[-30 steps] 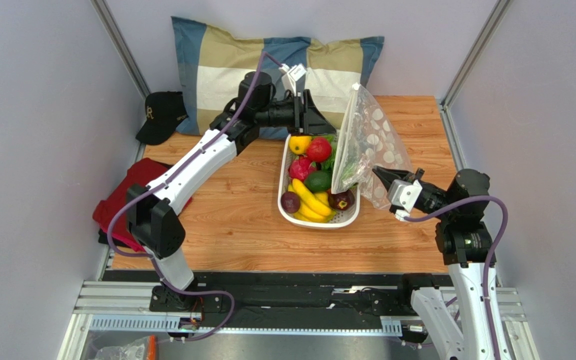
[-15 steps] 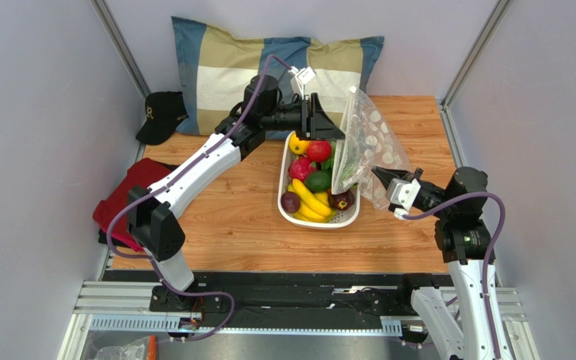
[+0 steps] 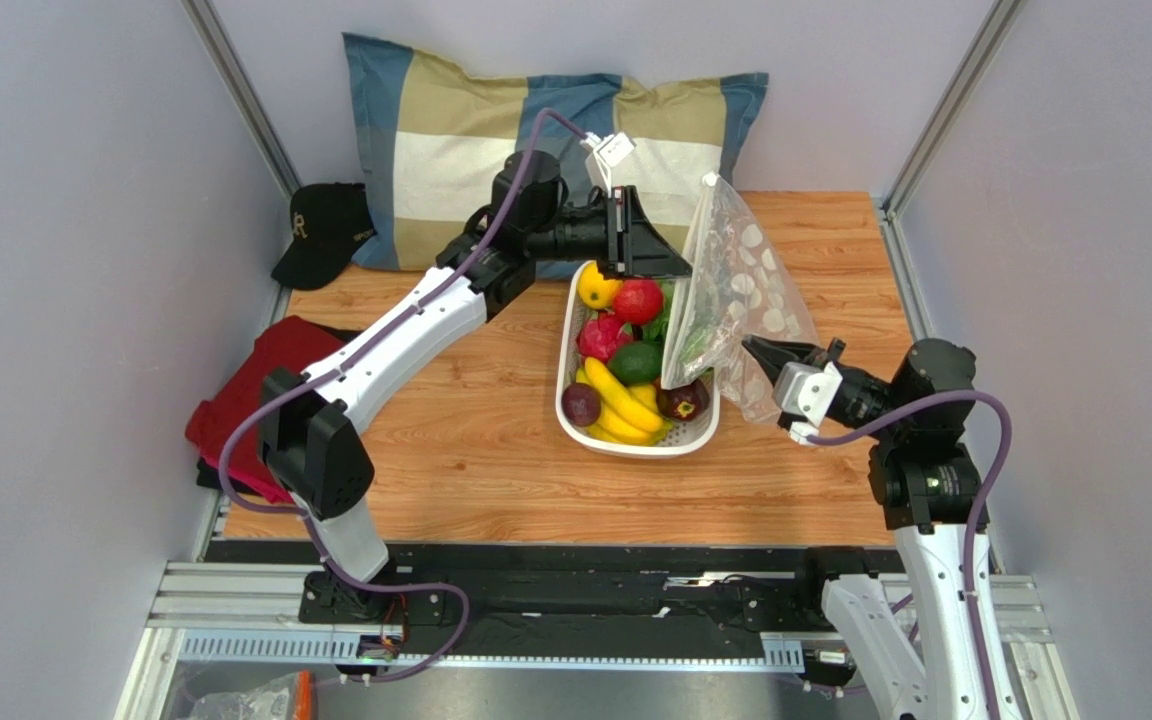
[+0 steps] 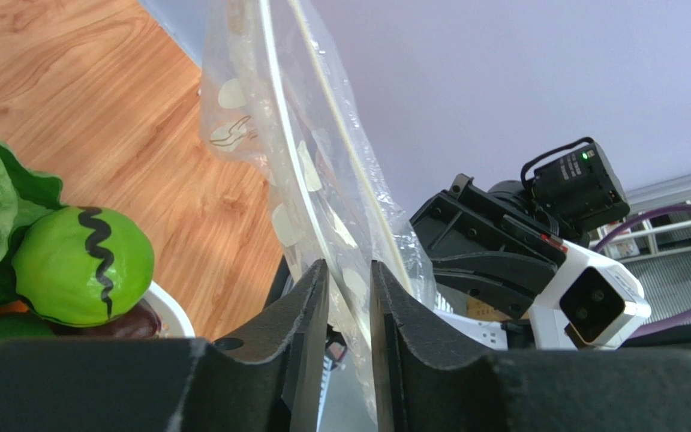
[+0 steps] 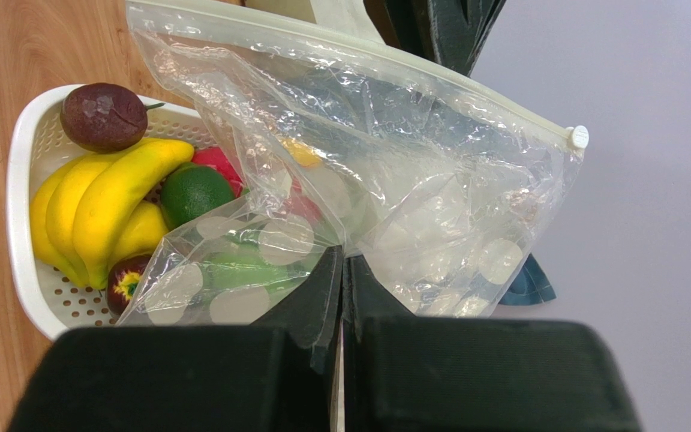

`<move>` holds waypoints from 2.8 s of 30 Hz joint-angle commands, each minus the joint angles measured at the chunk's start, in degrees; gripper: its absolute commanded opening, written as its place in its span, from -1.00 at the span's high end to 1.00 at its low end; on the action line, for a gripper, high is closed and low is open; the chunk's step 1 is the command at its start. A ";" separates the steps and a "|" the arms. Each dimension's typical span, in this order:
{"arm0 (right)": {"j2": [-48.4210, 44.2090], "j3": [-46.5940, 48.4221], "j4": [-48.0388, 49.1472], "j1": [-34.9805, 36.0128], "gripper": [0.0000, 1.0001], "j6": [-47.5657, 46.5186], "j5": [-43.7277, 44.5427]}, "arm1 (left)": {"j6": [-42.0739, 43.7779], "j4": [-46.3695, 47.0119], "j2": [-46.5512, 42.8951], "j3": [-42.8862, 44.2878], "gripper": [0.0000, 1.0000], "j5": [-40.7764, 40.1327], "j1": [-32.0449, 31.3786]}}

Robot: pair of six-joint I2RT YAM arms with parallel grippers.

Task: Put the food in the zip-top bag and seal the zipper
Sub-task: Open the zipper of the food storage bag.

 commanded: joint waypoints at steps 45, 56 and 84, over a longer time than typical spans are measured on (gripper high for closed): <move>72.71 57.30 2.29 28.33 -0.47 91.59 14.93 | 26.46 -44.86 -4.47 -5.55 1.00 -30.51 22.53; 77.98 55.99 2.02 32.03 -0.47 97.83 23.47 | 21.69 -38.00 -4.98 -6.60 1.00 -23.48 22.53; 75.44 47.81 12.83 33.09 -0.22 98.27 20.31 | 18.70 -34.57 -5.86 -9.24 1.00 -15.31 26.40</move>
